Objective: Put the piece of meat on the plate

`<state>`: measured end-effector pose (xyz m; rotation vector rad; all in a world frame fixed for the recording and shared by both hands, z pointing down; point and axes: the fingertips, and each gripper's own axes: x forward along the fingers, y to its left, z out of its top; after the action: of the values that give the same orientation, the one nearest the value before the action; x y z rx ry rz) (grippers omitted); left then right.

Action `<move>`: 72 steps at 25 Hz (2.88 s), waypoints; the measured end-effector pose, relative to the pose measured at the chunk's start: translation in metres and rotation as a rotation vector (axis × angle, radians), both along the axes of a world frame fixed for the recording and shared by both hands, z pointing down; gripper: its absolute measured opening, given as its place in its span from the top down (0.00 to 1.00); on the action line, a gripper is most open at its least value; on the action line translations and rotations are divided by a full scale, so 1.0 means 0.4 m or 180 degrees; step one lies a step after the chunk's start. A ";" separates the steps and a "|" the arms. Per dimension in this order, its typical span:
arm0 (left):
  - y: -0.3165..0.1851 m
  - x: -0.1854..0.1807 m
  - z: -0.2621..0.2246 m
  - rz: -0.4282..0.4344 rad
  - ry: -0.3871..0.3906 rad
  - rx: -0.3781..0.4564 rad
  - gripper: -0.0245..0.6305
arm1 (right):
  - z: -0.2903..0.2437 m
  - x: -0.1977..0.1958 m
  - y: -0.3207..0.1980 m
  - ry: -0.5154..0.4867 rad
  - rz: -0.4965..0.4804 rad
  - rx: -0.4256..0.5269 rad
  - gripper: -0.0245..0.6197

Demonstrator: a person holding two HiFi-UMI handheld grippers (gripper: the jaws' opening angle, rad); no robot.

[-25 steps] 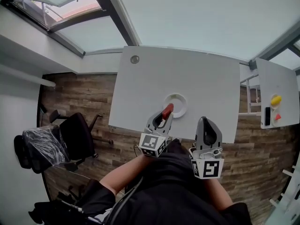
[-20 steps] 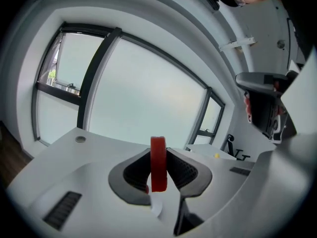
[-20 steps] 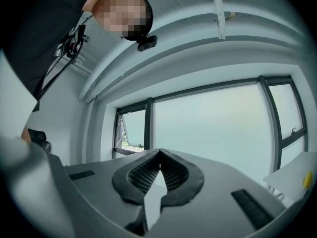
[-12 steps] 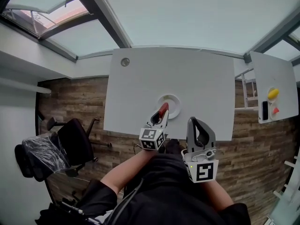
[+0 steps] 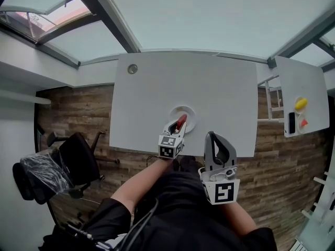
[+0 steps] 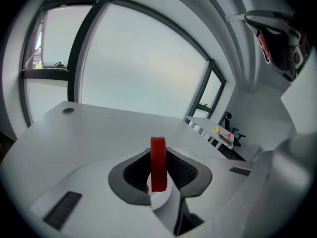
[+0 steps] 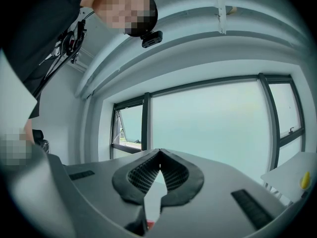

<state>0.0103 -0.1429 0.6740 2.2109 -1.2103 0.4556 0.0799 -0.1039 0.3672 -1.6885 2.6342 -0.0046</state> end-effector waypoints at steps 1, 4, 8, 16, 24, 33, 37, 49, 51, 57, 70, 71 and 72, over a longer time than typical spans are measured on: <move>0.001 0.006 0.016 0.0037 0.0007 -0.0050 0.82 | 0.004 0.001 0.002 0.0004 -0.0006 -0.0010 0.95; 0.001 0.019 0.061 0.0106 0.0003 -0.0161 0.82 | 0.014 0.000 0.001 0.0075 -0.0056 -0.0019 0.95; 0.007 0.024 0.117 0.0153 -0.0100 -0.0290 0.82 | 0.026 -0.006 -0.005 0.0152 -0.0082 -0.0039 0.95; -0.002 0.032 0.176 0.0243 -0.0201 -0.0378 0.82 | 0.046 0.002 0.005 0.0226 -0.0046 -0.0096 0.95; -0.005 0.032 0.203 0.0352 -0.0357 -0.0371 0.82 | 0.046 0.004 0.016 0.0212 -0.0046 -0.0134 0.95; -0.017 0.023 0.209 0.0267 -0.0011 -0.0431 0.81 | 0.032 -0.008 0.033 0.0151 -0.0114 -0.0115 0.95; -0.024 0.014 0.213 0.0296 -0.0138 -0.0366 0.80 | 0.028 -0.010 0.040 0.0137 -0.0105 -0.0094 0.95; -0.018 0.003 0.232 0.0353 -0.0390 -0.0278 0.66 | 0.037 -0.009 0.066 0.0175 -0.0081 -0.0123 0.95; -0.014 -0.004 0.239 0.0381 -0.0487 -0.0284 0.65 | 0.034 0.002 0.069 0.0159 -0.0030 -0.0119 0.95; -0.004 -0.036 0.256 0.0310 -0.0590 -0.0339 0.62 | 0.031 -0.004 0.085 0.0241 -0.0037 -0.0064 0.95; 0.016 -0.040 0.278 0.0474 -0.0633 -0.0336 0.55 | 0.032 -0.041 0.111 0.0357 -0.0159 -0.0061 0.95; 0.017 -0.037 0.277 0.0522 -0.0690 -0.0325 0.55 | 0.032 -0.041 0.114 0.0360 -0.0153 -0.0064 0.95; 0.017 -0.035 0.275 0.0551 -0.0720 -0.0320 0.55 | 0.031 -0.040 0.115 0.0360 -0.0142 -0.0063 0.95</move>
<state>-0.0036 -0.1360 0.7839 2.2316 -1.0843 0.8375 0.0638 -0.0578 0.3796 -1.6839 2.7613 0.0664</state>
